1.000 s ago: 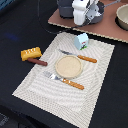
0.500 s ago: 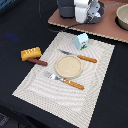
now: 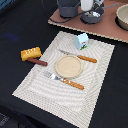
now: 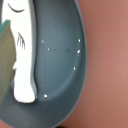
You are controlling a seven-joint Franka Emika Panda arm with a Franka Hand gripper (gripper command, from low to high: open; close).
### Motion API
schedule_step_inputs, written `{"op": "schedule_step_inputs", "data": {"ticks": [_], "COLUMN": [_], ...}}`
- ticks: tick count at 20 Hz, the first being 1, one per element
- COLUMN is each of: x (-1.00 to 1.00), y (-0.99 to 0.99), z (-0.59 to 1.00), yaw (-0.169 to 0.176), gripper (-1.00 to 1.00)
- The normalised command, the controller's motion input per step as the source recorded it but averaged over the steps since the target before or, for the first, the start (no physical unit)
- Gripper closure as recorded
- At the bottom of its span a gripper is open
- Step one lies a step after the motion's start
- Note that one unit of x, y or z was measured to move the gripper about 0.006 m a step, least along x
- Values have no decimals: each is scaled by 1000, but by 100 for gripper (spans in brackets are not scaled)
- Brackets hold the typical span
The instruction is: Interact with the objects in diverse but meaningful ways.
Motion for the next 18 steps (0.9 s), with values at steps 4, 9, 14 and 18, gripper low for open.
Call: {"op": "schedule_step_inputs", "data": {"ticks": [4,9,14,18], "x": [749,717,598,293], "y": [-383,-626,-624,-565], "z": [496,266,99,0], "yaw": [-67,-101,-117,-136], "gripper": [-100,-100,-100,-100]}}
